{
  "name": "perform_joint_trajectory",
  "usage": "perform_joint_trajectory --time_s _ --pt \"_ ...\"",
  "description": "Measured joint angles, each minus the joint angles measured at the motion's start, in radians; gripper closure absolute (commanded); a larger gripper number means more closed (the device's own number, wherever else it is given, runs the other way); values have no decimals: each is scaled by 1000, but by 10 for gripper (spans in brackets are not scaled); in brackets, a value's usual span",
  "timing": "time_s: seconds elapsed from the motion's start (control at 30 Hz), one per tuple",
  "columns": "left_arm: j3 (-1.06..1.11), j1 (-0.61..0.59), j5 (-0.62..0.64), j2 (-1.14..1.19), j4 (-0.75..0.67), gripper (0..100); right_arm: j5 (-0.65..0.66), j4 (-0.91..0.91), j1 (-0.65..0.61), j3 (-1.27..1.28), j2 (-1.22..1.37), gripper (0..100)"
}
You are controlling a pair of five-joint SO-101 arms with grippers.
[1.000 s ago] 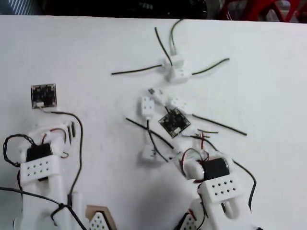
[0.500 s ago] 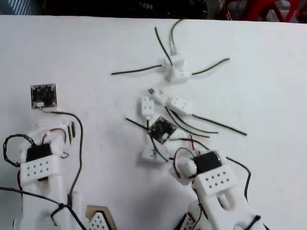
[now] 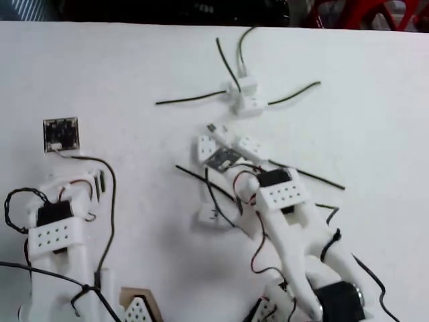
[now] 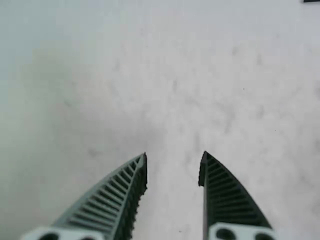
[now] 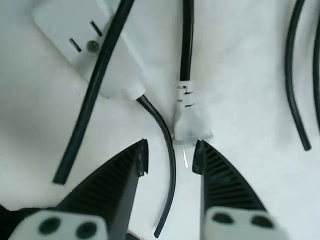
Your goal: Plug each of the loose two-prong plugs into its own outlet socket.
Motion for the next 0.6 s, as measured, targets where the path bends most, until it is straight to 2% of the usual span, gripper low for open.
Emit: perform_joint_trajectory --time_s 0.33,0.5,0.6 --pt "0 0 0 0 0 820 -3 -74 15 -46 114 856" --pt "0 0 0 0 0 820 66 -94 15 -46 115 949" --pt "0 0 0 0 0 820 101 -129 32 -44 117 962"
